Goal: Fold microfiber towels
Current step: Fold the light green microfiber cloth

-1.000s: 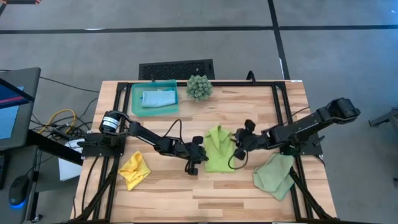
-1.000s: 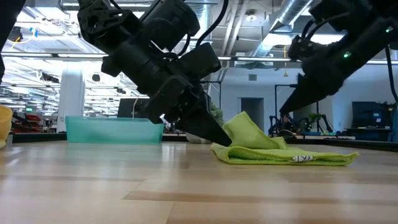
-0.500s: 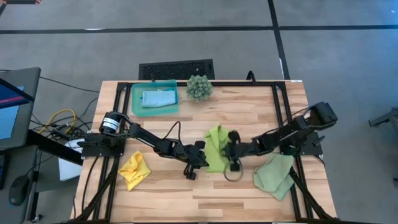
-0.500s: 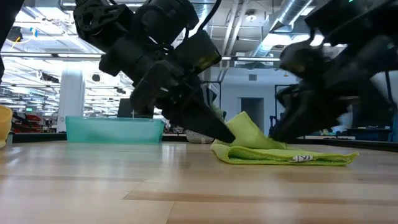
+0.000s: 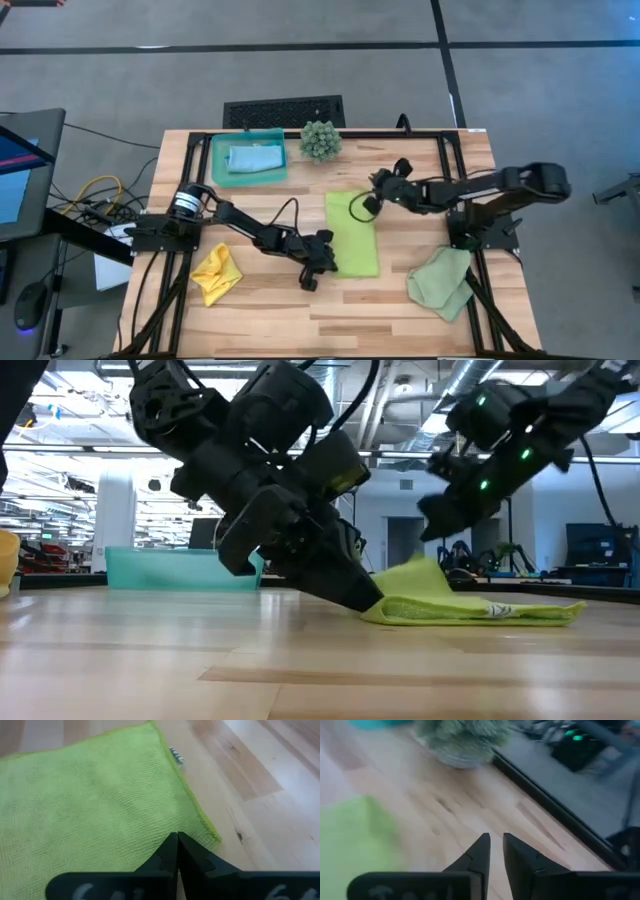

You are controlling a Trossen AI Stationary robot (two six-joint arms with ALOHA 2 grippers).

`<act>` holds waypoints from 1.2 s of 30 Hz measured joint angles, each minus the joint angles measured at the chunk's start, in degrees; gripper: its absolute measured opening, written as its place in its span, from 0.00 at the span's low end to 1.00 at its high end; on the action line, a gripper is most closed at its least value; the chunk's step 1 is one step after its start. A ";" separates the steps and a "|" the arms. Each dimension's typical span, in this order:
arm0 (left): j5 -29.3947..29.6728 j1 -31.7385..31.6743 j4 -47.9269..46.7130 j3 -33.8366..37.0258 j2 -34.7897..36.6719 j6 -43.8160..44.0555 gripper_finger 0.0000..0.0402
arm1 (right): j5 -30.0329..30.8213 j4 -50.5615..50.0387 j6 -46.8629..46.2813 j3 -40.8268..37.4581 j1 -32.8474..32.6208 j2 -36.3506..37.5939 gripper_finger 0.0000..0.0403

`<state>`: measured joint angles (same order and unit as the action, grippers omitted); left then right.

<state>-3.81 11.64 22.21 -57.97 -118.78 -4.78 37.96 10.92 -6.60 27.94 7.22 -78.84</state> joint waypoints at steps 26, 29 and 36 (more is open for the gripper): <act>3.05 6.33 -15.70 -5.81 6.30 -1.79 0.00 | -35.98 8.80 2.77 1.98 -33.62 -10.15 0.17; 6.27 7.98 -21.10 -8.44 8.43 -2.61 0.00 | -35.05 9.51 2.59 3.14 -33.84 -8.79 0.16; 11.47 9.64 -27.84 -9.70 10.06 -1.81 0.00 | -35.05 20.01 0.64 3.41 -34.22 -14.28 0.22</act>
<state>7.65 21.28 -5.64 -67.67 -108.71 -6.59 2.91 30.93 -5.95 31.35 -27.00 -93.13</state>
